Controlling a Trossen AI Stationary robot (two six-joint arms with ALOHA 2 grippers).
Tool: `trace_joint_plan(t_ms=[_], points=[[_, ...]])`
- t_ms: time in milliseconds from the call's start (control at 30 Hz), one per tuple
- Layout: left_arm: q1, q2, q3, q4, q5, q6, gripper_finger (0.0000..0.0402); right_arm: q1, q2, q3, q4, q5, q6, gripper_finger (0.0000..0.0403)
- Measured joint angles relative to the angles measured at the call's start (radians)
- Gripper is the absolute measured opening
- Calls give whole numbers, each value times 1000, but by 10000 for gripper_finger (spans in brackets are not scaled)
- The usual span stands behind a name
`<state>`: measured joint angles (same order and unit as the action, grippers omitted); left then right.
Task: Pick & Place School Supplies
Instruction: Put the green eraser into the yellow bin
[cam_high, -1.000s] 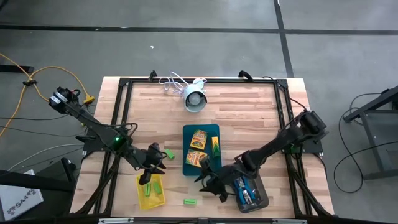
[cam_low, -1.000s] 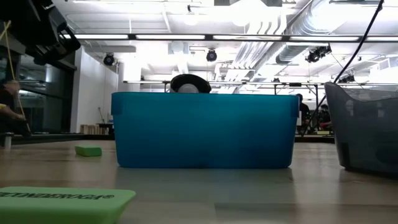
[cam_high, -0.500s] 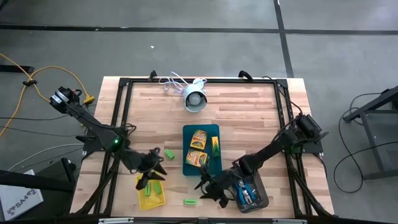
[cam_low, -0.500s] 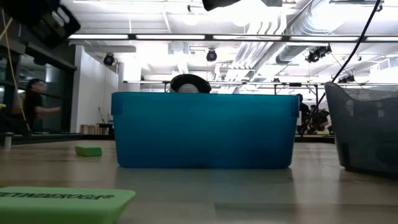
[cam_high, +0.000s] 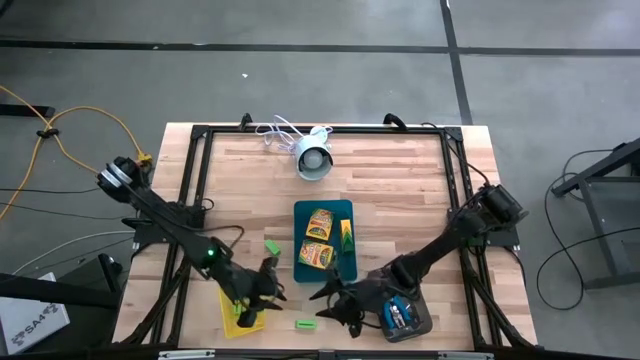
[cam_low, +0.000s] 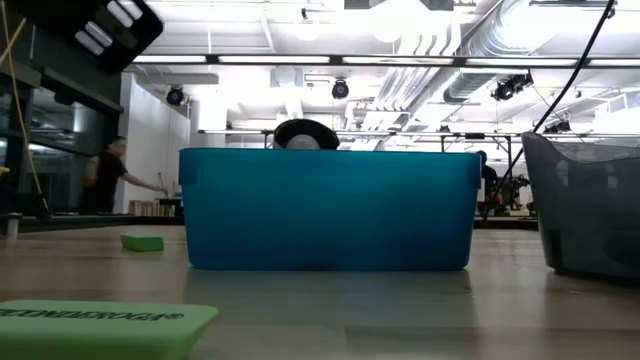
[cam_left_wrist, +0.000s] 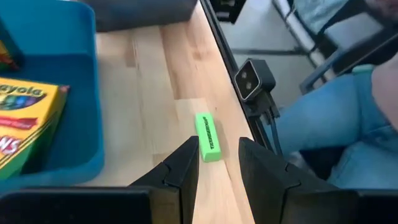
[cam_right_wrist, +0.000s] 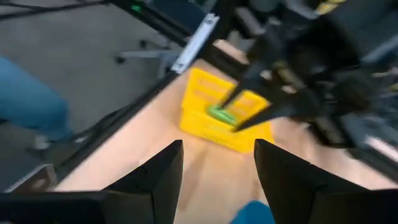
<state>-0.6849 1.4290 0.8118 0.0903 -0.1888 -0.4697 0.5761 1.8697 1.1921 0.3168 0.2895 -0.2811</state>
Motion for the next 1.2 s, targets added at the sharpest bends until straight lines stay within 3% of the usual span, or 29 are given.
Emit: trace_joint_plan(t_ms=[233, 733, 1200], points=[[-1, 126, 121, -122, -3, -15, 110, 59, -57, 0, -63, 207, 12, 190], [-24, 294, 225, -85, -5, -86, 110, 231, -145, 0, -119, 605, 49, 190], [-22, 367, 276, -61, -9, -134, 111, 291, -147, 1, -136, 629, 164, 190]])
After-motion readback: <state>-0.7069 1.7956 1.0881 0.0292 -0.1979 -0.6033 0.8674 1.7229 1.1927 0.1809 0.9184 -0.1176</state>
